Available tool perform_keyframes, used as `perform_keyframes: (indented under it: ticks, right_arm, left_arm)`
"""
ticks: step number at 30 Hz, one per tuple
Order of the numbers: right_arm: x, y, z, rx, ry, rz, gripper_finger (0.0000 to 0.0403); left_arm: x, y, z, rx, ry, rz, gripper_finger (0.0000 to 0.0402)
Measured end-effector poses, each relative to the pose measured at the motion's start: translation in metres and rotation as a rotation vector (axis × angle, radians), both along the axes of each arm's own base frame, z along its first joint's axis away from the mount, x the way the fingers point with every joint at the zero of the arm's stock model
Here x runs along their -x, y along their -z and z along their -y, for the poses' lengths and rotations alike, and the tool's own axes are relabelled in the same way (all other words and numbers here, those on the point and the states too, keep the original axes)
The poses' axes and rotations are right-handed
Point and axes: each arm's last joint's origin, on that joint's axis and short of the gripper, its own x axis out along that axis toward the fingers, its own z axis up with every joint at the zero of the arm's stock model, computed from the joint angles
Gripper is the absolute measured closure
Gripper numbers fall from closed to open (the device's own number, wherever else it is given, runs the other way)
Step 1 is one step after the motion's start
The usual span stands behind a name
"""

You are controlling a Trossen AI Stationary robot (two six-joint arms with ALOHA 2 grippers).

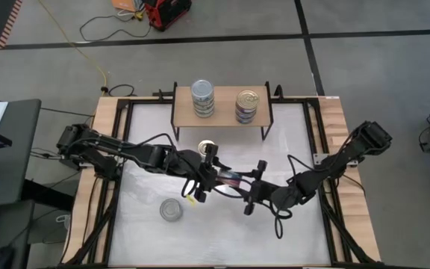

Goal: Stack canned seafood by type on shelf
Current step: Stack the blue pink tuna can on top of the other blue and pink tuna cans on the shelf

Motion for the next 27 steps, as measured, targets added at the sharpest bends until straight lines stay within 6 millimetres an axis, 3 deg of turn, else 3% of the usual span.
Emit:
perform_keyframes:
  ticks: [6, 11, 18, 22, 27]
  right_arm:
    - [0.003, -0.004, 0.001, -0.003, -0.005, 0.001, 0.0187]
    - [0.016, -0.021, 0.009, -0.045, 0.001, 0.017, 0.0187]
    - [0.033, -0.03, 0.027, -0.017, 0.042, -0.063, 0.0187]
    - [0.044, -0.043, 0.052, 0.002, 0.107, -0.077, 0.0187]
    - [0.063, -0.07, 0.088, -0.06, 0.18, 0.004, 0.0187]
  left_arm:
    - [0.0, -0.001, 0.001, 0.015, -0.09, 0.016, 0.0197]
    - [0.003, -0.014, 0.006, -0.069, -0.155, 0.06, 0.019]
    - [0.011, -0.025, 0.006, -0.202, -0.247, 0.072, 0.013]
    - [0.017, -0.028, -0.006, -0.305, -0.287, 0.027, 0.0112]
    - [0.026, -0.027, -0.032, -0.158, -0.182, 0.049, 0.011]
